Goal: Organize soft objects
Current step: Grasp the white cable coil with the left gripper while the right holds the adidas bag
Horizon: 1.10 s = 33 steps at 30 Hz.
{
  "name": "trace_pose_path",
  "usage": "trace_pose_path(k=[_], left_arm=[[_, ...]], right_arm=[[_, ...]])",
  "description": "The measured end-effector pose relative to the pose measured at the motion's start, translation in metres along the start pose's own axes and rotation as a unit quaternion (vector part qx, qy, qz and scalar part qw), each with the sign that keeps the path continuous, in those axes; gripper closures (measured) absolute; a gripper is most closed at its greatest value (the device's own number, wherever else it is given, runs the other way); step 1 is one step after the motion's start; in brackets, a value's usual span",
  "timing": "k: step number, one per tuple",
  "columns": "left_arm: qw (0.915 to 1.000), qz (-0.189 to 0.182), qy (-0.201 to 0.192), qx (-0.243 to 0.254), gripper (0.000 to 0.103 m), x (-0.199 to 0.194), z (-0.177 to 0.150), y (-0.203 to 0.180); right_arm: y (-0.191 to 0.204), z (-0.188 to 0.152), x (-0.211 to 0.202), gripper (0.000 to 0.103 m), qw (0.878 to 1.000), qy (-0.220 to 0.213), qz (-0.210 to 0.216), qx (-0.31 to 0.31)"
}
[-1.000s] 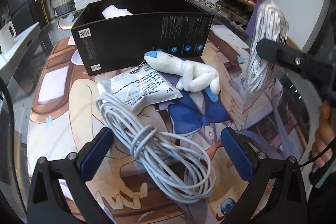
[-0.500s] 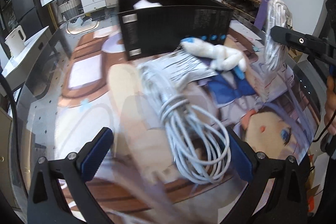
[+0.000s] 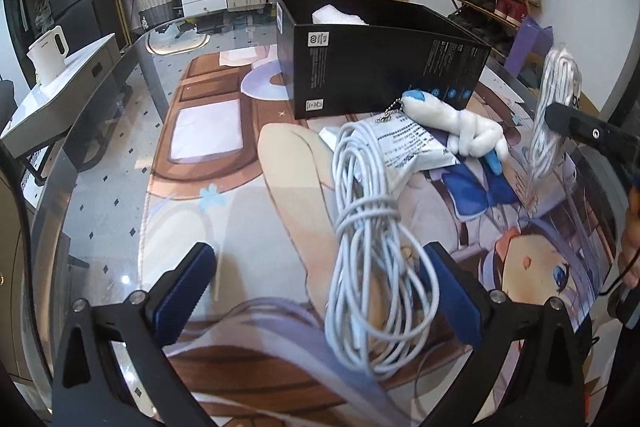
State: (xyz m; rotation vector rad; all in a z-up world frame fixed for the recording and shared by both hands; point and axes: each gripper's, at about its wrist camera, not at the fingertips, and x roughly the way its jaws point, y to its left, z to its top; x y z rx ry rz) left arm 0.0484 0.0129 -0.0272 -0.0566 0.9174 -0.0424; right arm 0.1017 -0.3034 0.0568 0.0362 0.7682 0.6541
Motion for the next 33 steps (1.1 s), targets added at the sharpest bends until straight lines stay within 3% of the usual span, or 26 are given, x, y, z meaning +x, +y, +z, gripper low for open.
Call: trace_pose_path(k=[2,5,11,24,29,33], left_arm=[[1.0,0.003,-0.002,0.002,0.003,0.001,0.001,-0.002],[0.9998,0.007,-0.012,0.013,0.017,0.0,0.001,-0.004],[0.9988,-0.024,-0.033,0.026,0.063,-0.009,-0.001,-0.006],[0.9973,-0.058,-0.044,0.007,0.07,-0.022,-0.002,0.004],[0.9981,-0.048,-0.038,-0.003,0.069,-0.018,-0.002,0.01],[0.9987,-0.035,-0.035,-0.007,0.053,-0.011,0.001,0.011]], right_arm=[[0.0,0.0,0.0,0.058,1.0,0.0,0.0,0.0],[0.0,0.0,0.001,0.058,1.0,-0.001,0.001,0.0],[0.002,0.0,0.002,0.058,1.0,-0.001,0.005,-0.001],[0.006,0.002,0.004,0.058,1.0,-0.003,0.013,-0.007],[0.007,0.002,0.001,0.058,1.0,-0.004,0.011,-0.009],[0.007,0.002,0.001,0.058,1.0,-0.004,0.012,-0.009]])
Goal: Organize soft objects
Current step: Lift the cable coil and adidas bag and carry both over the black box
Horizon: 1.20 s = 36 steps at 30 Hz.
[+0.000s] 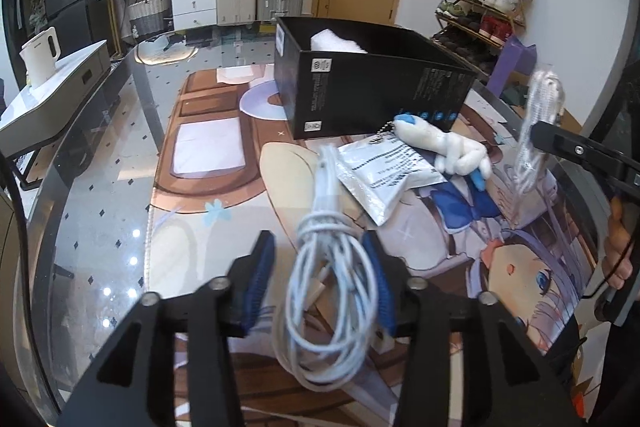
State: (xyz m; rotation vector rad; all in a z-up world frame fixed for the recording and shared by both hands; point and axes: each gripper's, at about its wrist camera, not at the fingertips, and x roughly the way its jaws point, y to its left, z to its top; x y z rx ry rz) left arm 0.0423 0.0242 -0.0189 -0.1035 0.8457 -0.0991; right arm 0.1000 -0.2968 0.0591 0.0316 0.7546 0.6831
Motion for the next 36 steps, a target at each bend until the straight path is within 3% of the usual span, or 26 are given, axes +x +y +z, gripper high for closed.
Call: trace_pose_path(k=[5,7,15,36], left_arm=[[0.9999,0.01,-0.003,0.012,0.055,0.006,0.002,-0.005],[0.9998,0.006,-0.004,0.018,0.07,0.007,0.002,-0.007],[0.9996,-0.012,-0.02,0.016,0.076,-0.003,0.003,-0.006],[0.9971,-0.043,-0.062,-0.001,0.076,-0.032,0.023,0.0]], right_arm=[[0.0,0.0,0.0,0.058,1.0,0.0,-0.001,0.0],[0.0,-0.001,0.0,0.058,1.0,0.0,-0.001,0.0],[0.0,-0.001,-0.001,0.058,1.0,0.001,0.0,-0.001],[0.016,0.013,-0.003,0.058,1.0,0.0,0.004,-0.024]])
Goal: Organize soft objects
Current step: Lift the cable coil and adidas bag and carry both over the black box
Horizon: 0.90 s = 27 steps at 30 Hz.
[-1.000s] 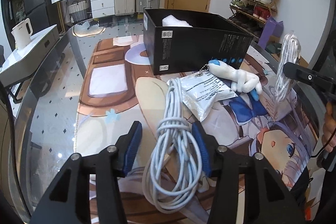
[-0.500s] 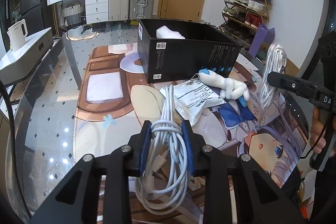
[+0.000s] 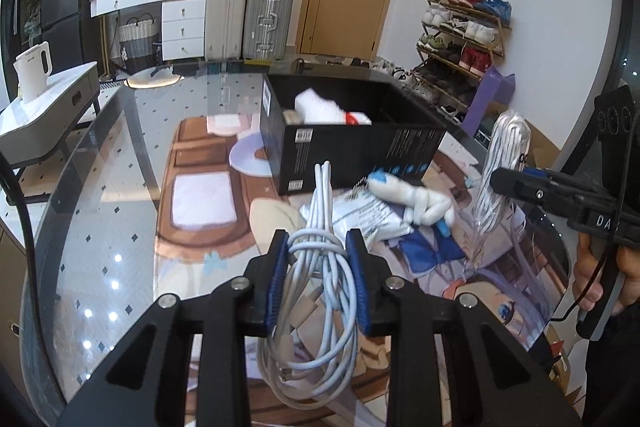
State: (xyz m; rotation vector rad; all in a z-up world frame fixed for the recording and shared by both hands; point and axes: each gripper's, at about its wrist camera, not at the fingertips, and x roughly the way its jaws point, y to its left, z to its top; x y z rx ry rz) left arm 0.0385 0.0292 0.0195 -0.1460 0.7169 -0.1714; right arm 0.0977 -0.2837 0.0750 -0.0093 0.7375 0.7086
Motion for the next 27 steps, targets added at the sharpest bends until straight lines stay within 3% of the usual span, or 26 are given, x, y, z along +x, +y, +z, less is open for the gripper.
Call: trace_pose_path(k=[27], left_arm=[[0.9977,-0.023,-0.056,0.031,0.076,0.011,0.083,-0.018]], right_arm=[[-0.009,0.071,-0.002,0.058,0.999,-0.037,-0.001,-0.021]])
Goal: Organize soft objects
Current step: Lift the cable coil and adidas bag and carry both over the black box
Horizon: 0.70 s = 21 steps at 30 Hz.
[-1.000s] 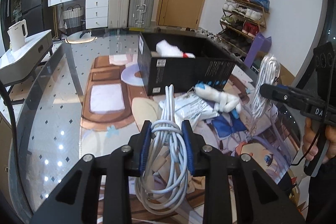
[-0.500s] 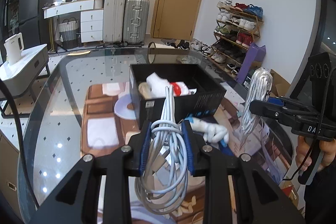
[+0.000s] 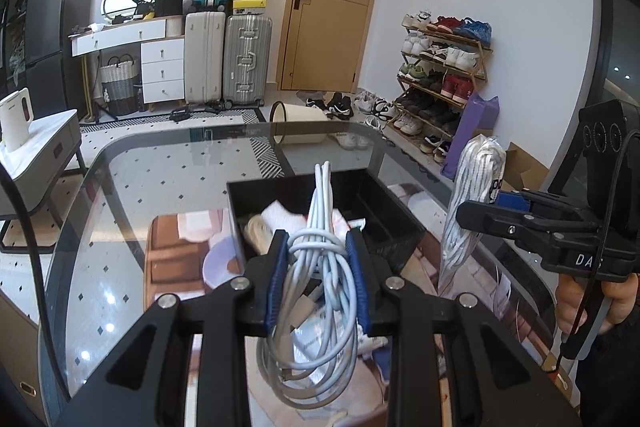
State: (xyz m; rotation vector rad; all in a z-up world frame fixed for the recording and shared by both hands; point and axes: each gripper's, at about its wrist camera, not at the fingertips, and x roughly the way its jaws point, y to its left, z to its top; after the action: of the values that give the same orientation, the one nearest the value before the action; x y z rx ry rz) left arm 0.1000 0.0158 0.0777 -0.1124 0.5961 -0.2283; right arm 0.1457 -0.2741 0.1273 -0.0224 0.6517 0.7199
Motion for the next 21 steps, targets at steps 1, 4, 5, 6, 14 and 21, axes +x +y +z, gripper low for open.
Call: trace_pose_path(k=[1,4,5,6,14,21], left_arm=[[1.0,-0.001,-0.002,0.0,0.076,0.002,0.003,0.001],[1.0,-0.004,-0.008,0.0,0.076,0.009,0.012,0.002],[0.9999,-0.005,-0.009,0.001,0.076,0.012,0.014,0.002],[0.9999,-0.005,-0.01,0.003,0.076,0.015,0.017,0.002],[0.9999,-0.002,-0.013,0.004,0.076,0.037,0.027,0.008],[0.9999,0.0,-0.014,0.0,0.076,0.059,0.028,0.012]], right_arm=[[0.0,0.003,0.002,0.058,1.0,-0.001,-0.001,-0.002],[-0.002,0.01,0.008,0.058,1.0,-0.002,-0.002,-0.005],[-0.002,0.012,0.01,0.058,1.0,-0.002,-0.003,-0.006],[-0.002,0.014,0.013,0.058,1.0,-0.001,-0.003,-0.006],[-0.005,0.032,0.034,0.058,1.0,-0.006,-0.017,-0.016],[-0.006,0.041,0.055,0.058,0.999,-0.004,-0.039,-0.035]])
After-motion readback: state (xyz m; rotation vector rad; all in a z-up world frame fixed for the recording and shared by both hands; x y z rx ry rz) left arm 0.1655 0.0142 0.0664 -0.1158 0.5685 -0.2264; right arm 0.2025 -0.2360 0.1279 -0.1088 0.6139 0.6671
